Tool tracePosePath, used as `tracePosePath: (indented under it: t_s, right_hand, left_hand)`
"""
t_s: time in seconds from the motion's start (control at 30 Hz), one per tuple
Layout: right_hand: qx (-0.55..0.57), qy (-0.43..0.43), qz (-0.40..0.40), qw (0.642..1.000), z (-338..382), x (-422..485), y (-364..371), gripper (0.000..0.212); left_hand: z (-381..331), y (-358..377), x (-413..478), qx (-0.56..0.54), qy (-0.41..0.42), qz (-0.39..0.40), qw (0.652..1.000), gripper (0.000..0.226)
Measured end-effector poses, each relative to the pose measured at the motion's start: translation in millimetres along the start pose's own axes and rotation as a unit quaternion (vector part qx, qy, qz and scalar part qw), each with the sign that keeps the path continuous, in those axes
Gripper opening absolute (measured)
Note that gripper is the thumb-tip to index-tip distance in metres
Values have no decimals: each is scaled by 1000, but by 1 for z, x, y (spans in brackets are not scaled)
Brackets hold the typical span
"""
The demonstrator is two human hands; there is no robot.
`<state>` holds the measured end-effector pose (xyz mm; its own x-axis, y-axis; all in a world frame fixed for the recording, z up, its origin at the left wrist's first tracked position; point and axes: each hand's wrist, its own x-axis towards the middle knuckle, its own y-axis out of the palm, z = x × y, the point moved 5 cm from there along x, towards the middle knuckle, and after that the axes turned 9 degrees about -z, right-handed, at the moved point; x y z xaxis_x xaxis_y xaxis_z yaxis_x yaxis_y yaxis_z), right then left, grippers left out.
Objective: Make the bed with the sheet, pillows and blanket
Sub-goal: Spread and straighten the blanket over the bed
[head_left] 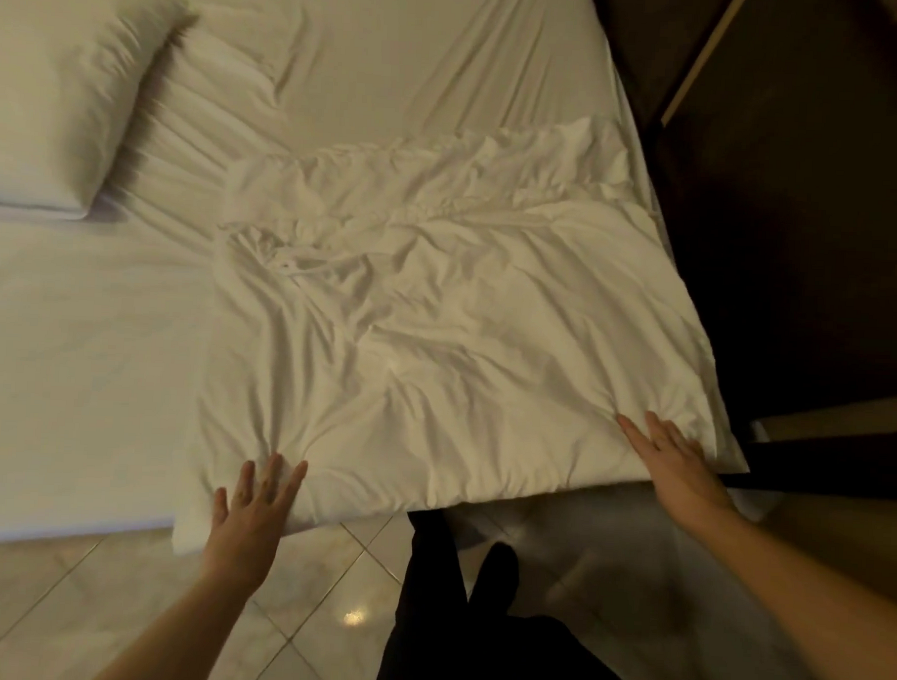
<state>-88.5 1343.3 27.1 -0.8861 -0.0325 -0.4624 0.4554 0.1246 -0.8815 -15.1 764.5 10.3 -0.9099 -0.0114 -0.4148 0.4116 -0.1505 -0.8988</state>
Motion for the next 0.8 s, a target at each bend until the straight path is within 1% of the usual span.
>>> tracePosePath:
  t_s: [0.07,0.17,0.3,0.4,0.47,0.5,0.57,0.63,0.73,0.8]
  right_hand:
    - [1,-10,-12,1000,2,-18,11,82]
    - [5,-13,6,1000,-1,-31,25,82]
    - [11,-4,23,1000,-1,-22,12,87]
    - [58,0,99,993,-2,-13,5,98]
    - [100,-21,156,982,0,-7,7,105]
    - [112,-26,177,977,1,-3,5,111]
    - [116,-19,186,976,3,12,-6,118]
    - [117,-8,156,981,5,34,-23,111]
    - [118,-13,101,988,11,76,-53,97]
    - [111,-8,79,991,16,107,-72,91]
  left_hand:
    - [-5,8,-21,-7,-5,18,1000,94]
    - [-16,15,-35,-16,-7,54,998,92]
    - [-21,-1,-29,-15,-20,80,996,95]
    - [-16,-7,-17,-45,-33,145,988,104]
    - [-11,-10,-2,-76,-42,173,981,107]
    - [-9,-14,9,-86,-40,174,980,109]
    - [-6,-26,35,-101,-35,151,983,106]
    - [-1,-41,65,-115,-37,115,986,97]
    - [3,-59,115,-128,-34,67,989,85]
    - [5,-71,149,-138,-33,34,989,79]
